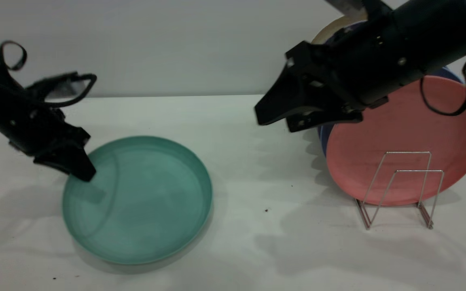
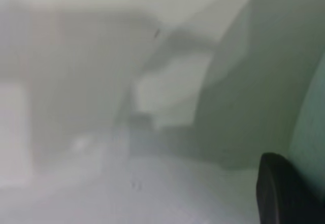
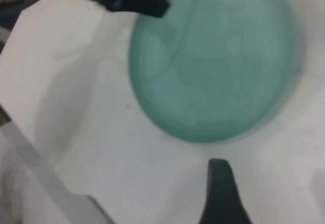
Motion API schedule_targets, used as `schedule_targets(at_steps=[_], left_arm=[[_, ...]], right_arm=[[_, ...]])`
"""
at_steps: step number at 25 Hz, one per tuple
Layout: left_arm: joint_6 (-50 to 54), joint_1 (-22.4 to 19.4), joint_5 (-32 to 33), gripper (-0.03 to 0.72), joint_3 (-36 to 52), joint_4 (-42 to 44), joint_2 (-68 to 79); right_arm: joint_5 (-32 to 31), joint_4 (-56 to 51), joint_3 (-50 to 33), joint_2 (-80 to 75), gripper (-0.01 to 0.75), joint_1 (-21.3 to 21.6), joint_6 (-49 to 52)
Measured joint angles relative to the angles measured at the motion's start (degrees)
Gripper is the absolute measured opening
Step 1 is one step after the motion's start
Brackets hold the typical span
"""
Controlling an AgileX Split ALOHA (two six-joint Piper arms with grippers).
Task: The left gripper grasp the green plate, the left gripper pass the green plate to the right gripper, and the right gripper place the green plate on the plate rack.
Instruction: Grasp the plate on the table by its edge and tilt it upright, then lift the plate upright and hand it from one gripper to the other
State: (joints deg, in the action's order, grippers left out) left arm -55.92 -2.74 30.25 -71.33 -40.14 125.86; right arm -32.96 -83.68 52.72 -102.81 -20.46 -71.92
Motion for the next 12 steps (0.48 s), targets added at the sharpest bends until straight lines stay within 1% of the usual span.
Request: schedule_targets(at_steps=[3,7,9,12], left_arm=[[-8.96,0.00,3.10,0.022,0.05,-4.84,-1.80],[-20.68,0.11,8.38,0.022,0.05,-13.18,-2.70],[-23.91,0.31,9.84,0.022,0.05,-16.28,-2.70],[-25.75,0.76,10.85,0.022,0.05,-19.83,-2.70]], right_arm=[[-0.41,0.00,0.00,-1.02,0.524,1.34,0.00],[-2.74,0.00,1.27,-3.77,0.524,1.58,-0.05],[-4.69,-0.05,2.78,-5.56,0.524,1.58,-0.05],[-5.38,-0.28,5.16,-7.46,0.524,1.58,-0.16]])
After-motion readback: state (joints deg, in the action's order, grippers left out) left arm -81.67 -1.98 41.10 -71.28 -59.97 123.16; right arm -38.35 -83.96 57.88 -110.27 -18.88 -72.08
